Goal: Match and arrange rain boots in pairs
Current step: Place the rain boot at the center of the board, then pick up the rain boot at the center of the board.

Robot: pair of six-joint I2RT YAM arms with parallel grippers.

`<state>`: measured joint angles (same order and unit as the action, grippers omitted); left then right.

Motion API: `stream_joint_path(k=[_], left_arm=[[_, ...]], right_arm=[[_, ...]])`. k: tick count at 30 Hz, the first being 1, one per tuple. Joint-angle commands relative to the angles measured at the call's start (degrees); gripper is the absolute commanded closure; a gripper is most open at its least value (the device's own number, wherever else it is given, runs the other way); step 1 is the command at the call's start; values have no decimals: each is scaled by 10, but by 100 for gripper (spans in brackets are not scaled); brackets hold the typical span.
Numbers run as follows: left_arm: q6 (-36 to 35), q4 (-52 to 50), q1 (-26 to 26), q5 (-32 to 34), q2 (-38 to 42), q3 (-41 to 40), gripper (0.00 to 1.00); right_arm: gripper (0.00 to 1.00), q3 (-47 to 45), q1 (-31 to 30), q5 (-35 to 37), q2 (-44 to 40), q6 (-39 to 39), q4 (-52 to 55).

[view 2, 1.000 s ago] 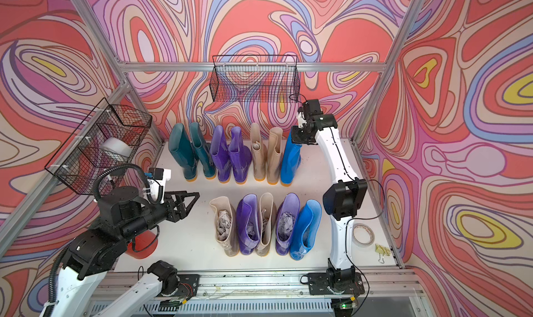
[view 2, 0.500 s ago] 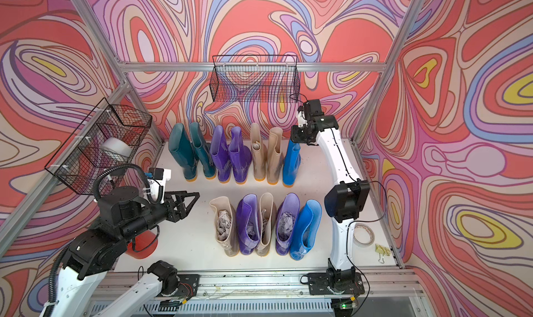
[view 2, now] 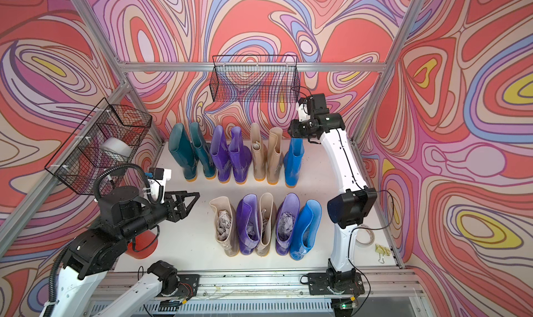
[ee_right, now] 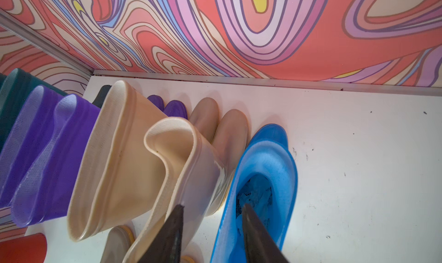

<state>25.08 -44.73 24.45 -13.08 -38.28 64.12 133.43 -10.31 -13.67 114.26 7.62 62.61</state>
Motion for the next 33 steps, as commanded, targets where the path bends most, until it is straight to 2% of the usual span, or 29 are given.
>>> stream_joint_path(k=[1, 7, 12, 20, 26, 33], left_arm=[[-7, 5, 3, -5, 0, 0, 35], [-17, 10, 3, -21, -9, 10, 35], [-33, 16, 3, -22, -26, 25, 35], [-45, 55, 3, -51, -56, 22, 34], [-50, 73, 3, -61, -76, 26, 34], [-44, 74, 3, -58, -82, 32, 35]], right_arm=[[56, 10, -2, 8, -31, 4, 4], [55, -8, -3, 40, -79, 6, 39], [54, -99, -11, 106, -188, 29, 77], [49, -231, -92, 213, -362, 126, 176], [46, -334, -119, 203, -465, 200, 228], [41, -398, -119, 150, -528, 237, 263]])
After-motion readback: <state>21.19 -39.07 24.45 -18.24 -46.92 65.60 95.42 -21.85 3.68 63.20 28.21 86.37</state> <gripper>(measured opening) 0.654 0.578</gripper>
